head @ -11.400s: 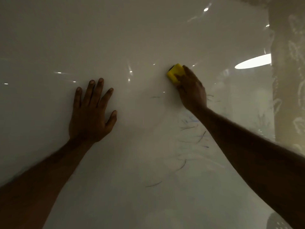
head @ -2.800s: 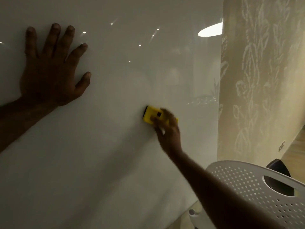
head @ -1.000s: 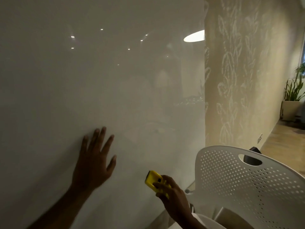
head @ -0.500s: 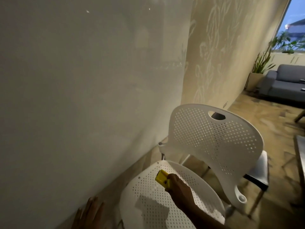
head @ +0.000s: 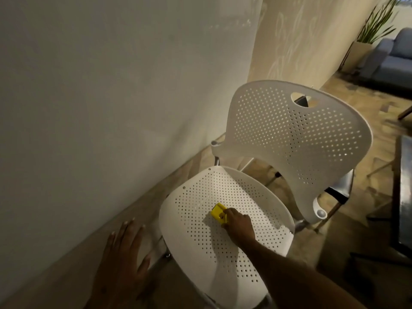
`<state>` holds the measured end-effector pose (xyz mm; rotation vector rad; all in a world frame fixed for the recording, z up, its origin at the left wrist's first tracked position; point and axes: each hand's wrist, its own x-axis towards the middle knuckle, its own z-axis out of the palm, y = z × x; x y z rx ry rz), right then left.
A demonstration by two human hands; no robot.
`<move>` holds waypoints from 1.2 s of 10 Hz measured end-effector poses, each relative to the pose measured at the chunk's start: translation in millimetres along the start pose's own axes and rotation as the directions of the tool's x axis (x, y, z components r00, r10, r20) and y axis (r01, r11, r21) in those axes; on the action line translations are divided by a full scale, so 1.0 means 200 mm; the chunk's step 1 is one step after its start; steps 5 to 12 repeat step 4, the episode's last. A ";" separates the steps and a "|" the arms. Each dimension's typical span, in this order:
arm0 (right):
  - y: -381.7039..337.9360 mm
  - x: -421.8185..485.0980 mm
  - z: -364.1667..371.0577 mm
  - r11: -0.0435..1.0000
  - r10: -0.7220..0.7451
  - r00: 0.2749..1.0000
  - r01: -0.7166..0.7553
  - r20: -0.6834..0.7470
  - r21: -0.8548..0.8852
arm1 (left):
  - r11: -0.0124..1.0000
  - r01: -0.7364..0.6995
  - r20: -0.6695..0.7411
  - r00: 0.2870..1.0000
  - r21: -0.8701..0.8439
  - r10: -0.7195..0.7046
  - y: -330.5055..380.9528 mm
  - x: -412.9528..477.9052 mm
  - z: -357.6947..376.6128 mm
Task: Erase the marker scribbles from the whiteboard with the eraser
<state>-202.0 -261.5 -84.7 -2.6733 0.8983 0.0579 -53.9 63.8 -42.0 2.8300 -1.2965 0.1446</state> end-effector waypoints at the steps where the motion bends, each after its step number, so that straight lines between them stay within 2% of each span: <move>1: 0.00 0.00 0.03 1.000 -0.002 0.999 0.002 0.040 0.018 | 0.999 -0.027 0.001 1.000 0.019 0.027 0.00 0.04 -0.02; 2: 0.01 -0.02 0.08 0.998 -0.001 0.996 -0.004 0.087 0.057 | 0.999 -0.034 -0.010 0.999 -0.005 0.034 0.01 0.07 -0.04; 4: -0.03 -0.07 0.04 0.991 -0.040 0.999 0.036 0.022 0.132 | 0.999 -0.043 -0.097 0.994 -0.012 0.042 -0.02 0.12 -0.16; 12: -0.03 -0.07 0.04 0.991 -0.040 0.999 0.036 0.022 0.132 | 0.999 -0.043 -0.097 0.994 -0.012 0.042 -0.02 0.12 -0.16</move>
